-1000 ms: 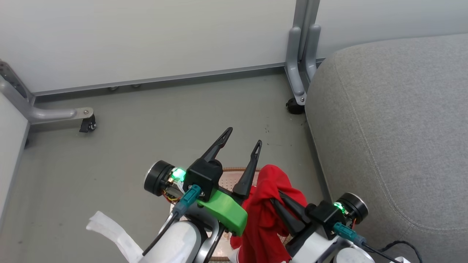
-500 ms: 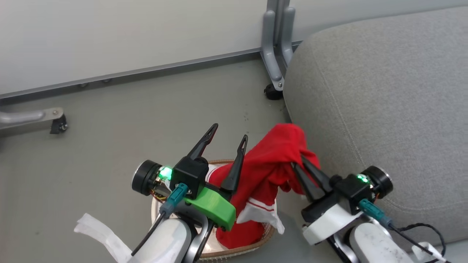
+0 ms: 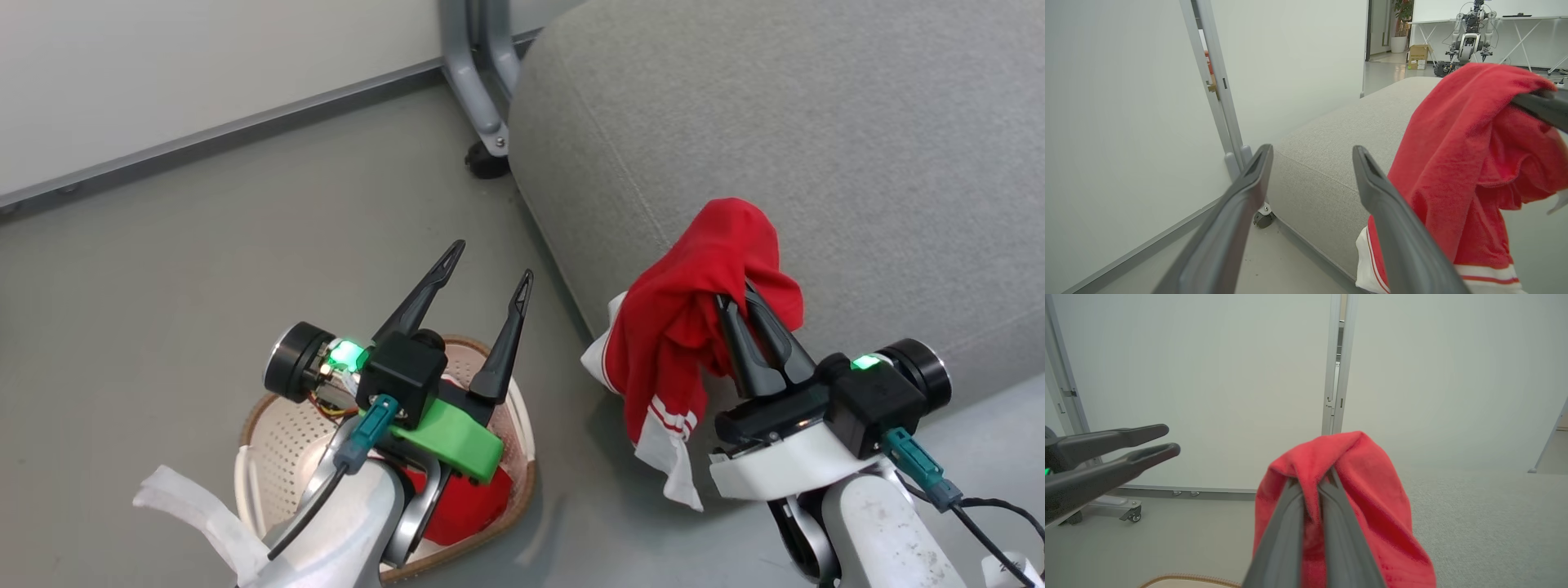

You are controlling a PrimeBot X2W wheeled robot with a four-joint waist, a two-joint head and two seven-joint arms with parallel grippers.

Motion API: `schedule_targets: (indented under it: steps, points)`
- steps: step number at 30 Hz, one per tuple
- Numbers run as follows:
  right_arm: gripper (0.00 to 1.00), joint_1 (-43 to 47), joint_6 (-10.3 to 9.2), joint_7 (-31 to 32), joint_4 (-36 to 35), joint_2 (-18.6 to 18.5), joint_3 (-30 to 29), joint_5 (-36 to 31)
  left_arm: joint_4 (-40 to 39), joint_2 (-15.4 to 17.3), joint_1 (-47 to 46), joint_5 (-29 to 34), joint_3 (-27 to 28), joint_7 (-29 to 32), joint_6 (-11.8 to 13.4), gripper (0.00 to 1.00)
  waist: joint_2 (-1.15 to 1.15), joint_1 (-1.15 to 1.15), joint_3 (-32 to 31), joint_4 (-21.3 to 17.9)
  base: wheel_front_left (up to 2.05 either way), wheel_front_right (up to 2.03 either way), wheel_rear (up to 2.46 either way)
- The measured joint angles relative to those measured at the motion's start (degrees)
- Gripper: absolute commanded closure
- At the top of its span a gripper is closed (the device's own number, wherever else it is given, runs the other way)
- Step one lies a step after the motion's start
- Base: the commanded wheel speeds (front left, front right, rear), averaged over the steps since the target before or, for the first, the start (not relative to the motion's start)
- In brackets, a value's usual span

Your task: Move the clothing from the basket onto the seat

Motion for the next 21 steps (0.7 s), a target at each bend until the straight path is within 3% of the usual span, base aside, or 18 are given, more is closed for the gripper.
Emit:
schedule_targets:
  steps: [11,15,21]
  points:
    - [1.00,1.2,0.01,0.0,-2.5,1.5,-4.0,0.5,0.6,0.1,-2.7,0.8,-1.2,-0.4,-0.2,0.00,0.00,0.00,4.8,-8.7,0.00,0.00,0.00]
    - [1.00,0.7,0.01,0.0,-3.6,1.7,-6.0,1.9,0.9,0.1,-3.6,1.3,-2.0,-0.1,-0.6,0.00,0.00,0.00,7.2,-9.8,0.00,0.00,0.00]
    - [1.00,-10.1,0.00,0.0,-7.0,1.8,-15.2,6.1,0.8,-0.1,-7.2,3.1,-3.8,0.9,-1.7,0.00,0.00,0.00,12.7,-9.5,0.00,0.00,0.00]
